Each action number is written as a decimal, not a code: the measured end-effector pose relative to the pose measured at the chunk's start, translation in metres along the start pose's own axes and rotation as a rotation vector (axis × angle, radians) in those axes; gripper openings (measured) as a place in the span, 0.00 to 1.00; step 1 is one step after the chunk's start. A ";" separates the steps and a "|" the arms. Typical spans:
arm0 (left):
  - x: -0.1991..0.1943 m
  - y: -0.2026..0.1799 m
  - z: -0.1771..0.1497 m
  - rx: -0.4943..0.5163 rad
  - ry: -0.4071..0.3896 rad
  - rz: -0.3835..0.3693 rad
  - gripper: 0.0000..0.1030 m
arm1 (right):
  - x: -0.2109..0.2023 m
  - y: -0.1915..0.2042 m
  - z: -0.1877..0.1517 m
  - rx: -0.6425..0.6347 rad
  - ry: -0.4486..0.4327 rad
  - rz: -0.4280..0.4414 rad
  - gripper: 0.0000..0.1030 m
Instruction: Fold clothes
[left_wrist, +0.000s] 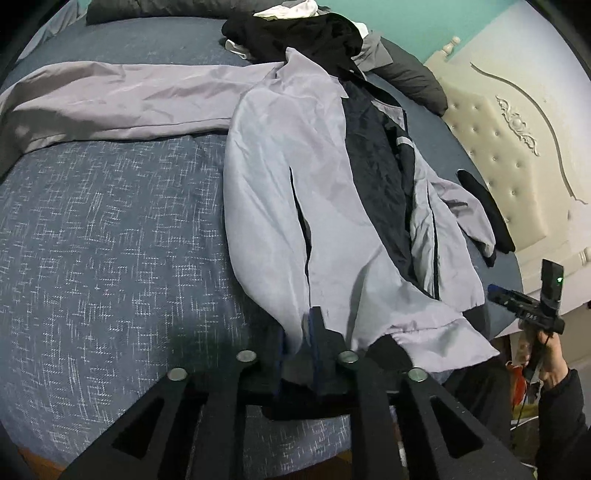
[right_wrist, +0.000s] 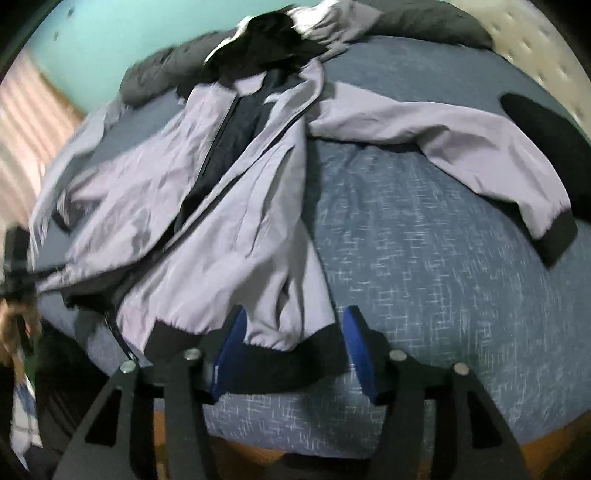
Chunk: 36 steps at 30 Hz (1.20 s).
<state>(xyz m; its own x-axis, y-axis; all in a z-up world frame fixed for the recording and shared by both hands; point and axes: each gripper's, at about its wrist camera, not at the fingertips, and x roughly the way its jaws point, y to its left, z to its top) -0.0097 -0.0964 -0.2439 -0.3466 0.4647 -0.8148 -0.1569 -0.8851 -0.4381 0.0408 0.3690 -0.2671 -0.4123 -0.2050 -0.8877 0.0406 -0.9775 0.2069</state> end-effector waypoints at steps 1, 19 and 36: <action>-0.002 0.000 -0.001 -0.001 -0.001 -0.003 0.18 | 0.005 0.004 -0.001 -0.012 0.015 0.014 0.56; -0.004 0.001 -0.012 -0.011 0.022 -0.001 0.25 | 0.060 0.023 0.002 0.041 0.113 0.094 0.09; 0.001 -0.006 -0.012 0.008 0.016 -0.036 0.25 | -0.028 -0.027 0.031 0.110 -0.060 0.002 0.02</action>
